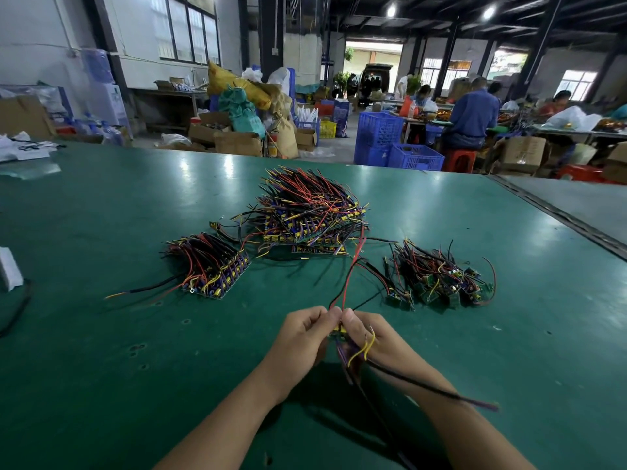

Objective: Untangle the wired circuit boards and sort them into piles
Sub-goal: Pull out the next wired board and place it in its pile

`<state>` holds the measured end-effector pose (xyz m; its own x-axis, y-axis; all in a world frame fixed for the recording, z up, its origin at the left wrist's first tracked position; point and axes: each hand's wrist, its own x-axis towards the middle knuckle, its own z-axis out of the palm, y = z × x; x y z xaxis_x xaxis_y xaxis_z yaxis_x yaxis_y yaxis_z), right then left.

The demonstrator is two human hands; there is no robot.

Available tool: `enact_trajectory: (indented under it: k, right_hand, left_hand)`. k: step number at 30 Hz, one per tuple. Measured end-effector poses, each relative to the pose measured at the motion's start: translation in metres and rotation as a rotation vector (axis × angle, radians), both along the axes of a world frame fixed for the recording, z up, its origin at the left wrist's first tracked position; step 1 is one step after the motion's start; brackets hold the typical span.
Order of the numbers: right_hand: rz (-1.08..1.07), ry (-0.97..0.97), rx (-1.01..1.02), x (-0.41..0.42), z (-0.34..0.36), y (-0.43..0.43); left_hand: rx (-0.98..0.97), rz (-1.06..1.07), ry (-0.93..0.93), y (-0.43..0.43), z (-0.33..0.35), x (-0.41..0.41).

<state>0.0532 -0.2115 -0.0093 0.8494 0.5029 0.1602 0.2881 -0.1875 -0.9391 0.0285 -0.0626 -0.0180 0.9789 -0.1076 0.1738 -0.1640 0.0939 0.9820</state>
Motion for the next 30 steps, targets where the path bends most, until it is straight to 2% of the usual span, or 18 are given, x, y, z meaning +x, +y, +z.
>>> enact_trajectory:
  k: [6,10,18,27,30]
  right_hand:
    - [0.028,0.096,0.05,-0.002,0.0,-0.001]
    - [0.01,0.109,0.087,-0.003,0.001,0.001]
    - [0.125,0.261,0.235,-0.001,-0.003,0.0]
    - [0.096,0.277,0.106,-0.007,0.002,-0.004]
    - [0.089,0.288,0.096,-0.011,0.006,-0.004]
  left_hand:
    - [-0.048,-0.021,-0.027,-0.002,-0.003,0.0]
    - [0.013,-0.111,-0.042,-0.002,-0.004,0.0]
    - [-0.035,-0.103,0.099,0.001,-0.012,0.006]
    - [0.011,-0.246,0.001,0.005,-0.013,0.004]
    - [0.002,-0.267,0.048,0.006,-0.011,0.001]
